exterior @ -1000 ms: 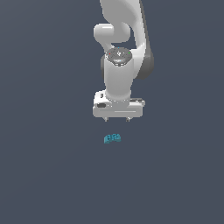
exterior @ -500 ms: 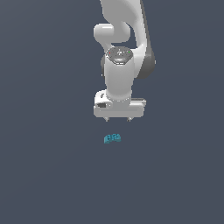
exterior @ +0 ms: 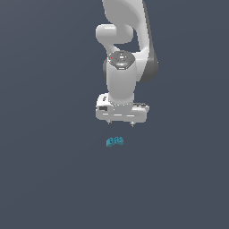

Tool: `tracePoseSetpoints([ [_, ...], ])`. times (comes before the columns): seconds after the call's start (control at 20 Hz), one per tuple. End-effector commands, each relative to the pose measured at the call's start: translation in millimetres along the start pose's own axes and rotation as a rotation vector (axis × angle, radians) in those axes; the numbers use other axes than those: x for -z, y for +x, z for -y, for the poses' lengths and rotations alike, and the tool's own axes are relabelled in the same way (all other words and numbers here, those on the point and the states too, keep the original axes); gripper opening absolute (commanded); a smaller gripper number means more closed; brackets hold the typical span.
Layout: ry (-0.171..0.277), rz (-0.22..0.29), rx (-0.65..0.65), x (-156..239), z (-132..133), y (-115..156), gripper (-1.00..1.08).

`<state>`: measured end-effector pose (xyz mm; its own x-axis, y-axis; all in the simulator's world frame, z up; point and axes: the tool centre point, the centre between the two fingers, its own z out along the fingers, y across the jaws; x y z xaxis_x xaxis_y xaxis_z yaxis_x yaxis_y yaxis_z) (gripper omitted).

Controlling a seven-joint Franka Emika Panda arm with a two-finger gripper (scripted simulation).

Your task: Pick up the object and move it to a goal position.

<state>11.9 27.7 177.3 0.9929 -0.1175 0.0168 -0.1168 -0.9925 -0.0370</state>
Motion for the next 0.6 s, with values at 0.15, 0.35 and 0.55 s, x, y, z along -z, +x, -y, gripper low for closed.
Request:
tracePoseSetpoints([
  [0.15,0.001,0.003,-0.1,-9,-1,2,1.0],
  [0.35,0.001,0.006,-0.2,-17,-3,3,1.0],
  [0.55,0.0,0.009,-0.313,-27,-5,5,1.0],
])
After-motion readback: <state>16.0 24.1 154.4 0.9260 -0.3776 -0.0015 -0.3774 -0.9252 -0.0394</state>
